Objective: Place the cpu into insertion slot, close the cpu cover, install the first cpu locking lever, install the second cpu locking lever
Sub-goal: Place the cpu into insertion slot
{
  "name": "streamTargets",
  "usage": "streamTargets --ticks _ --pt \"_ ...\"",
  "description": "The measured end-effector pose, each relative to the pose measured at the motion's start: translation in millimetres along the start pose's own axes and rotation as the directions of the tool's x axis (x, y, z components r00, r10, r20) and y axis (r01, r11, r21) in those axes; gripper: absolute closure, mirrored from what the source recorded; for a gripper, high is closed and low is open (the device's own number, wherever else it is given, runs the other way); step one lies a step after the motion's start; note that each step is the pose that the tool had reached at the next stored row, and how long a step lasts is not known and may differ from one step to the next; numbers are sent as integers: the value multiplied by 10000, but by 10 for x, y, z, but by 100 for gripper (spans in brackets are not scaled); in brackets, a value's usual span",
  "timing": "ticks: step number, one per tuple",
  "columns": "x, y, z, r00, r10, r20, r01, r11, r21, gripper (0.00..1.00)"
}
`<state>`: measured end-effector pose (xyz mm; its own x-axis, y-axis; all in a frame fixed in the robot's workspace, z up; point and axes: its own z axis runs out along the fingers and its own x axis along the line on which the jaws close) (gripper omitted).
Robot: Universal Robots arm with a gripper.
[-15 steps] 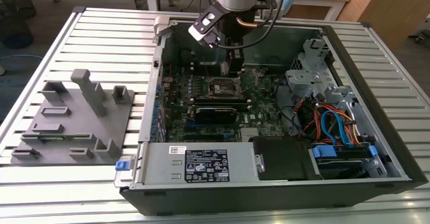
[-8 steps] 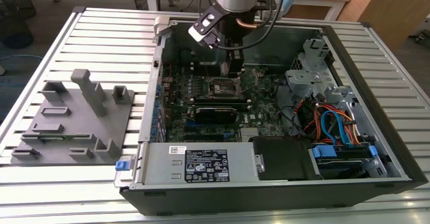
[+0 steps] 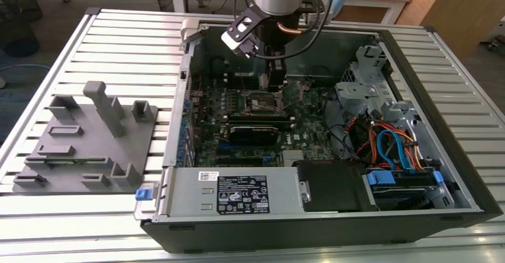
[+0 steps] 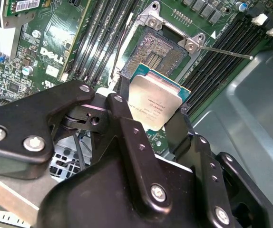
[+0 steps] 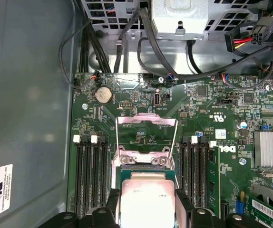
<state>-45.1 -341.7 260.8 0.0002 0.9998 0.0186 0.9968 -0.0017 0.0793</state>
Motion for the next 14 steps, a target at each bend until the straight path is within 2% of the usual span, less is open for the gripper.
streamTargets --ticks 8,14 --pt "0 0 4 10000 0 -3 0 10000 -2 46" --pt "-1 -11 83 10000 -2 -2 2 10000 -1 46"
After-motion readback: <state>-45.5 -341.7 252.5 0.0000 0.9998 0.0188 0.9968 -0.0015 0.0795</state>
